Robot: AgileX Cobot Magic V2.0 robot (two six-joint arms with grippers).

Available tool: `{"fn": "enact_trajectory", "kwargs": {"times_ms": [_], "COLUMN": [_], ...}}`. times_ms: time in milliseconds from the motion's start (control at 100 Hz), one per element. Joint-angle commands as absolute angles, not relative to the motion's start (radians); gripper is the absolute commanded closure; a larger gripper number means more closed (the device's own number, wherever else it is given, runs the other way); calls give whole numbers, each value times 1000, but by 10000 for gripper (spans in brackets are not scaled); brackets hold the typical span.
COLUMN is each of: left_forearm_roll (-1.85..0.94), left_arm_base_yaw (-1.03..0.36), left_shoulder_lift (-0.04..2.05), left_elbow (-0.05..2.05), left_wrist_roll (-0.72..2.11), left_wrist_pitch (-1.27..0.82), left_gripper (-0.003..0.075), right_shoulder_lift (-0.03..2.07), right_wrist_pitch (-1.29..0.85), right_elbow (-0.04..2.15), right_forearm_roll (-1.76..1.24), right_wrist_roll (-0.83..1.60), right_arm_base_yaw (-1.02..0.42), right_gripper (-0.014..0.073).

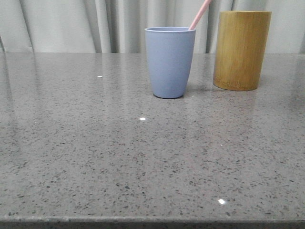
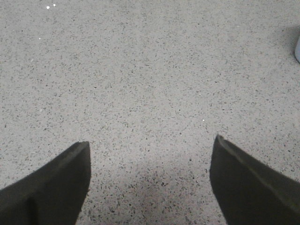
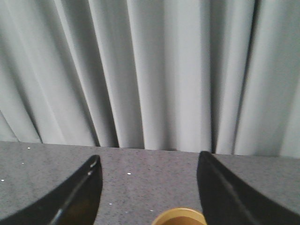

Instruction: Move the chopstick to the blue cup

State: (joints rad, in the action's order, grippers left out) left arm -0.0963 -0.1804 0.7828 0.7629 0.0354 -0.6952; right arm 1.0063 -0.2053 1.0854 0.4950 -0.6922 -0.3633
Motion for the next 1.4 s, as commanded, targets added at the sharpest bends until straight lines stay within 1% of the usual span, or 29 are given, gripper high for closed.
{"fn": "enact_trajectory", "kwargs": {"times_ms": [0,180,370,560,700,830,1040,1160,1230,1290,1340,1390], "left_forearm_roll": [-104,-104,-104,-104,-104,-104,-104,-104,-104,-104,-104,-104], "left_arm_base_yaw": [-180,-180,-180,-180,-180,-180,-180,-180,-180,-180,-180,-180], "left_shoulder_lift": [776,776,776,776,776,776,776,776,776,776,776,776], "left_elbow": [787,787,787,787,787,787,787,787,787,787,787,787], "left_wrist_roll": [28,28,28,28,28,28,28,28,28,28,28,28], "left_wrist_pitch": [-625,-625,-625,-625,-625,-625,-625,-625,-625,-625,-625,-625], "left_gripper": [204,204,204,204,204,204,204,206,227,276,332,397], "right_shoulder_lift": [925,797,631,489,432,426,426,426,426,426,426,426], "right_wrist_pitch": [-275,-542,-641,-642,-642,-633,-537,-521,-516,-512,-507,-502], "right_elbow": [1116,1089,933,726,629,608,608,608,608,608,608,608], "right_forearm_roll": [575,609,588,471,357,295,304,325,329,332,332,333], "right_wrist_roll": [-676,-599,-574,-563,-519,-467,-467,-467,-467,-467,-467,-467], "right_arm_base_yaw": [-357,-358,-359,-359,-359,-359,-359,-359,-359,-359,-359,-359], "right_gripper": [139,139,139,139,139,139,139,139,140,167,224,321]}}
